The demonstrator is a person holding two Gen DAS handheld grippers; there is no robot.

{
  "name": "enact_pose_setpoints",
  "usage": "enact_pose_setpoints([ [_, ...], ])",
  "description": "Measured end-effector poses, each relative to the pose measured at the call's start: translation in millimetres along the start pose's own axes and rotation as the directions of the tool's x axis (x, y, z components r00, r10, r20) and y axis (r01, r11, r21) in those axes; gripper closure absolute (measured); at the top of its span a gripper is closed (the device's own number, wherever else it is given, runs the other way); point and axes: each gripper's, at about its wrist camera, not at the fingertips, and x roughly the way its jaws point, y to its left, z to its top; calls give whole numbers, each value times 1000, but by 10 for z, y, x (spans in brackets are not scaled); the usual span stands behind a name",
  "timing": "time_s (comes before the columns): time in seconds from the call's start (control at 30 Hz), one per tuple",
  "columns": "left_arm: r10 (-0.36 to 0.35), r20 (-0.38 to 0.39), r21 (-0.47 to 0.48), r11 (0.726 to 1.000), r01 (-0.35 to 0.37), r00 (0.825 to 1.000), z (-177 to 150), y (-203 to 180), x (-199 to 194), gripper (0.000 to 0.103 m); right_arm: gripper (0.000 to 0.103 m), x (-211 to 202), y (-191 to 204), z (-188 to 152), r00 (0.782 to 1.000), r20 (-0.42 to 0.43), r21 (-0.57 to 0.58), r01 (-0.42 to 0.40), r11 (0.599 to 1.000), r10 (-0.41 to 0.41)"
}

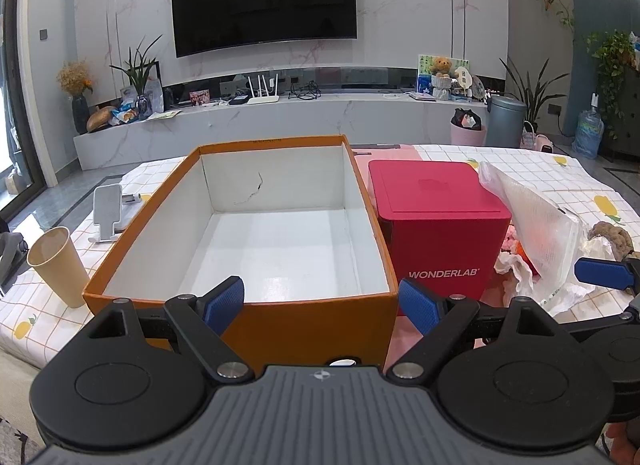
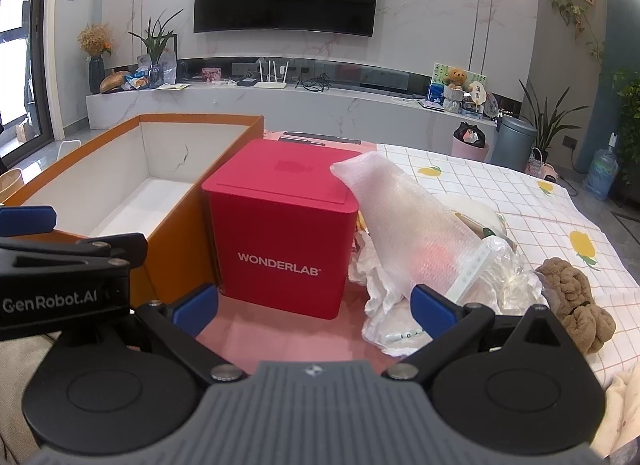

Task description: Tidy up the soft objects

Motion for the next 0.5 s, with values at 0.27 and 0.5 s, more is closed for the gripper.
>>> enact_pose_setpoints([
  [0.27,2,-1,6,1000,-2,1000,1,-3,2,1,3,9,2,-3,1000,-4,-2,4,1000,-4],
  [0.5,3,-1,11,1000,-3,1000,-3,-14,8,1,3,12,2,-10,1000,-7,-2,6,1000,-6],
])
